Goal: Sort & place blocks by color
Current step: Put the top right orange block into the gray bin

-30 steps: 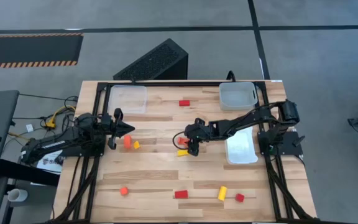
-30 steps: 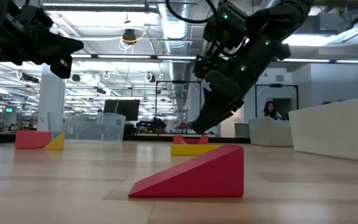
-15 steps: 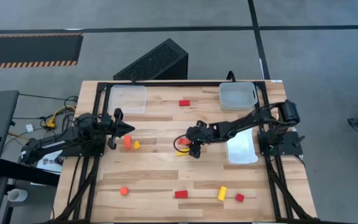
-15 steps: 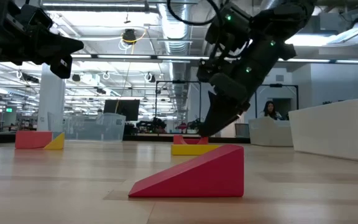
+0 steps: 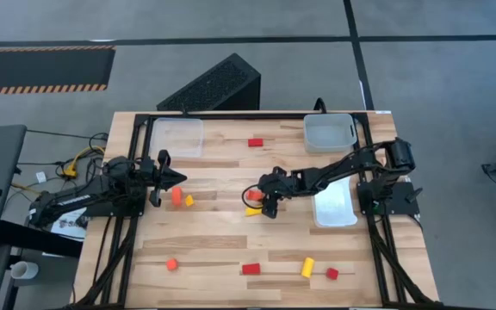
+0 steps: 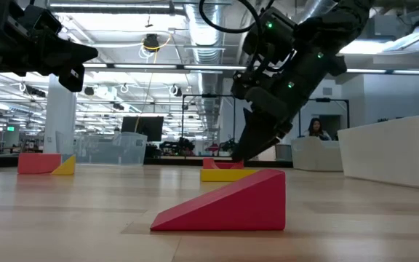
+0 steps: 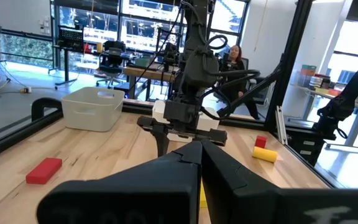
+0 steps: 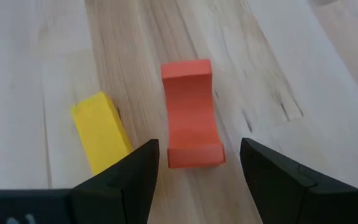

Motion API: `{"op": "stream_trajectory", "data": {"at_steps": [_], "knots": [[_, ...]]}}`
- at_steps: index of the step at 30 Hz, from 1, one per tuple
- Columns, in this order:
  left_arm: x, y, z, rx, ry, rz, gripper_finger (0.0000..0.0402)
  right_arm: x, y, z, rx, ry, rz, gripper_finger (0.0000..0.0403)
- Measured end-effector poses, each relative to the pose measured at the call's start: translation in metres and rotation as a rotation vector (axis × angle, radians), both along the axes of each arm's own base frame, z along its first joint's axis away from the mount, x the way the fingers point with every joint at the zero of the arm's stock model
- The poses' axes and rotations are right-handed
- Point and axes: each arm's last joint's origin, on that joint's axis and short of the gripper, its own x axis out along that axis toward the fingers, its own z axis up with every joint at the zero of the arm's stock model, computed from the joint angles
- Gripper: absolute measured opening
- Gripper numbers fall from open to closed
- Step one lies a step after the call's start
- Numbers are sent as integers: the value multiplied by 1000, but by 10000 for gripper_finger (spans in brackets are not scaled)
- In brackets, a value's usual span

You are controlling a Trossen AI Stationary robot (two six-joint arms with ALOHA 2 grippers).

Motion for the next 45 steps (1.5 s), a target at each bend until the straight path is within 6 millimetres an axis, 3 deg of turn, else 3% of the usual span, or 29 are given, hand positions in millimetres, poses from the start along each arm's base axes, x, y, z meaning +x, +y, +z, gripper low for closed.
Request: {"op": "stream_trajectory", "data": {"at_steps": [7,15,19,25,33,38,45], "knots": [[0,0,0,0,0,0,0,2,0,1,0,-17,-1,251],[0,0,0,-1,0,14,0,16,2,-31,3,-7,-29,251],[1,1,-1,-4,8,23,0,22,2,-36,0,1,-33,250],[1,1,-1,-6,12,25,0,22,2,-27,2,-15,-8,231],[1,1,-1,-6,11,27,0,20,3,-16,19,-34,8,121],[1,1,-1,-6,11,27,0,19,2,-11,25,-45,-9,123],[1,1,-1,-7,14,35,0,10,8,24,-15,-153,-49,123]]}}
